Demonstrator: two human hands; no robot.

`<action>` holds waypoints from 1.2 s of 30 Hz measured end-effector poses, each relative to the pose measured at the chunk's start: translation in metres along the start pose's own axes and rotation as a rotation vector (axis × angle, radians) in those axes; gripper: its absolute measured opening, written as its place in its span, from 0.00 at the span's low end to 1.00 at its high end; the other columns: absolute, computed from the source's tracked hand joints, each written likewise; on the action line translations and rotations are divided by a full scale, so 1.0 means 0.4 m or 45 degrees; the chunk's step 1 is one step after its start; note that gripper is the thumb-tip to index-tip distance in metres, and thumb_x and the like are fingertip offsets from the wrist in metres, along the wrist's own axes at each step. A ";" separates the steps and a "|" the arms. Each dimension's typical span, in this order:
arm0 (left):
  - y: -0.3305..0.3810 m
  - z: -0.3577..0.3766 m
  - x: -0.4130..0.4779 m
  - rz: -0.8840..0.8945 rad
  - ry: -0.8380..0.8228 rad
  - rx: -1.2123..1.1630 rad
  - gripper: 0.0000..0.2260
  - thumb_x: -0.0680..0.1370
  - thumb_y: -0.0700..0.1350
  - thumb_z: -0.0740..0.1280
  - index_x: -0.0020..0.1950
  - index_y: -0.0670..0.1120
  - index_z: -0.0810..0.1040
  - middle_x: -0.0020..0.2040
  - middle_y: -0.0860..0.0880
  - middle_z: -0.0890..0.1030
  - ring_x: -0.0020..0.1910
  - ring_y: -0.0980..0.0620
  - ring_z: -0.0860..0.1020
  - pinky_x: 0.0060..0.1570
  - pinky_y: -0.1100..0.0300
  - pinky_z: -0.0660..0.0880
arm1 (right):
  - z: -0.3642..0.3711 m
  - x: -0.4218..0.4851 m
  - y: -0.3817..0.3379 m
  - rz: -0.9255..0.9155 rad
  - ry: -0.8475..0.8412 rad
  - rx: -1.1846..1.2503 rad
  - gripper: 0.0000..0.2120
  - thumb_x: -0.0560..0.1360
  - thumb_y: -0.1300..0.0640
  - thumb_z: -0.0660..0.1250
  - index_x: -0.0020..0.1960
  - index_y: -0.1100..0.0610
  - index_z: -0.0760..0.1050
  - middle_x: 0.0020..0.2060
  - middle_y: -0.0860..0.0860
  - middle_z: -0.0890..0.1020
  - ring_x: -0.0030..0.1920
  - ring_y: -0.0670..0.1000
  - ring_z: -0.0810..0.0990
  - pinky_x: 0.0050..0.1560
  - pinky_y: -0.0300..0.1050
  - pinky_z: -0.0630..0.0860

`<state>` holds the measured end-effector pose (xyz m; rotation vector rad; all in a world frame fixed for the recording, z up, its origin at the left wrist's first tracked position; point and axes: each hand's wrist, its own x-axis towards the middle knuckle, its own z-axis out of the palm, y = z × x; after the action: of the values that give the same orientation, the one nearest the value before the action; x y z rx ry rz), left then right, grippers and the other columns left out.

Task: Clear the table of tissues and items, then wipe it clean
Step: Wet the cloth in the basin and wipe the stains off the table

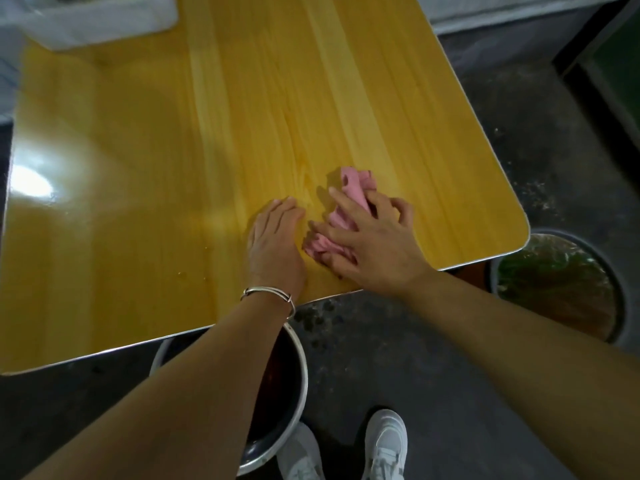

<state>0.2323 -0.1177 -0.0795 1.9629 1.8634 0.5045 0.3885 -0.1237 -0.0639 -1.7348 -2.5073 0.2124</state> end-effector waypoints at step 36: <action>-0.367 -0.215 -0.082 0.041 -0.028 0.120 0.23 0.75 0.31 0.56 0.68 0.46 0.69 0.71 0.51 0.66 0.72 0.50 0.59 0.70 0.53 0.52 | 0.090 0.077 -0.255 0.864 0.126 0.067 0.30 0.75 0.46 0.48 0.73 0.58 0.62 0.75 0.55 0.59 0.73 0.65 0.55 0.72 0.57 0.55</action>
<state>0.0607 -0.1416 -0.0800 2.0534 1.8767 0.4100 0.2779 -0.1329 -0.0831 -2.4316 -1.7405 0.2202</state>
